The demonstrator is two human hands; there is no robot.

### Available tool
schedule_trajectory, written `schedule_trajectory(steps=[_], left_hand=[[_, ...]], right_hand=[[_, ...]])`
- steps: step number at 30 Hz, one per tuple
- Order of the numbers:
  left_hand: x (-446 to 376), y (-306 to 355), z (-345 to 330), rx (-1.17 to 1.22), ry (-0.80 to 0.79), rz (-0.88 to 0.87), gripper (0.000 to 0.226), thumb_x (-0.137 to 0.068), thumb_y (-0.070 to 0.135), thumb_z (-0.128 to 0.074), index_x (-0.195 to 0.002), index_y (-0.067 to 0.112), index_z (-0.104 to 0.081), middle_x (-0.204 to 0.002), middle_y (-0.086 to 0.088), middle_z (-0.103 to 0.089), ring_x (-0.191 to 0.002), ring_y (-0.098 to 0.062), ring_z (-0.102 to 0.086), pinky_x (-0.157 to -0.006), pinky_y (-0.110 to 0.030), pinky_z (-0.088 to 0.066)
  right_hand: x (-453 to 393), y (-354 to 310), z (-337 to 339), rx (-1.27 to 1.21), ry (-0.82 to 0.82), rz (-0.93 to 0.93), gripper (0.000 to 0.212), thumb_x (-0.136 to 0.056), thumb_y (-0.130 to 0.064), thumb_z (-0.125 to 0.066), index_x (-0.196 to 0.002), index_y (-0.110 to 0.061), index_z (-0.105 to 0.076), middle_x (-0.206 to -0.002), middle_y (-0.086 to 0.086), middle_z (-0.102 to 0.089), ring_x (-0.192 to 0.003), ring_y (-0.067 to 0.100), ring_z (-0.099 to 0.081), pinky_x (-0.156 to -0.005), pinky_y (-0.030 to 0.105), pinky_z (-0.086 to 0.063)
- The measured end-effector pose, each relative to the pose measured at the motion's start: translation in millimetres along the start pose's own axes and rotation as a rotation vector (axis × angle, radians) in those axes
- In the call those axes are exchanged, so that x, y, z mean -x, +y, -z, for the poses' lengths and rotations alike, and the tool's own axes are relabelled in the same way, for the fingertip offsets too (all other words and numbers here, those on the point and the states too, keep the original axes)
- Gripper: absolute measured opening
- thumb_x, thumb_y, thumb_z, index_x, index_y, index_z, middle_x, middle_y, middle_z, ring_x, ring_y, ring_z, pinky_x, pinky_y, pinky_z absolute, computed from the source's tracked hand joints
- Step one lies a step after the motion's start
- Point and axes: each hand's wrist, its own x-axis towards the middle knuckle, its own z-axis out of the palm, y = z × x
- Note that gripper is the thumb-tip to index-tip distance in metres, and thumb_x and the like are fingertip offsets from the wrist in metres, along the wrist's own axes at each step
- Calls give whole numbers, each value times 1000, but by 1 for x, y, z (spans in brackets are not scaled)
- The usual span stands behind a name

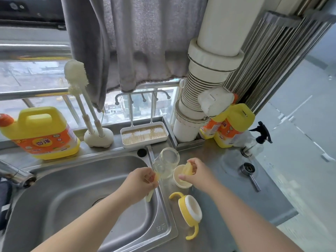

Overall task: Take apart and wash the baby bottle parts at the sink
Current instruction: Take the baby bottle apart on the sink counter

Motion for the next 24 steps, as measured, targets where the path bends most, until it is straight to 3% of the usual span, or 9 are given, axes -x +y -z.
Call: schedule_trajectory(steps=[2, 6, 14, 16, 19, 24], left_hand=[[-3, -1, -3, 2, -9, 2, 19, -83, 12, -68, -71, 22, -58, -78, 7, -64, -70, -8, -60, -56, -6, -39], [-8, -3, -9, -4, -8, 20, 7, -84, 13, -68, -85, 7, -64, -86, 1, -68, -81, -16, -65, -64, -14, -44], [-14, 4, -18, 87, 45, 21, 7, -82, 9, -68, -80, 4, -63, -83, -9, -68, -79, -25, -65, -77, -34, -51], [-16, 9, -19, 145, 68, 9, 7, -82, 5, -66, -76, 7, -62, -81, -7, -67, -72, -19, -64, -75, -31, -51], [-17, 19, -23, 232, 108, 8, 6, -82, 1, -64, -84, 6, -62, -82, -3, -65, -69, -8, -64, -62, -11, -47], [-20, 30, -38, 250, 238, -28, 15, -81, 1, -64, -80, 15, -59, -78, 3, -62, -76, -11, -58, -66, -15, -43]], right_hand=[[-4, 1, -4, 38, 8, 6, 72, -74, -37, -79, -132, -27, -39, -131, -3, -48, -111, 17, -51, -76, 21, -48], [-7, 8, -9, 112, 23, 41, 74, -77, -35, -77, -139, -23, -38, -136, -1, -42, -119, 17, -47, -96, 30, -45], [-5, 16, -6, 252, 34, 97, 64, -86, -36, -67, -142, -24, -39, -143, -1, -40, -132, 19, -33, -108, 33, -32], [-4, 17, -2, 249, 51, 113, 60, -89, -34, -63, -143, -23, -38, -145, -2, -36, -134, 18, -30, -109, 32, -29], [0, 18, 5, 188, 112, 137, 49, -94, -28, -57, -140, -25, -42, -144, -3, -36, -133, 15, -33, -107, 28, -31], [7, 23, 12, 109, 175, 171, 35, -95, -26, -55, -129, -29, -52, -135, -5, -43, -123, 11, -44, -97, 22, -38]])
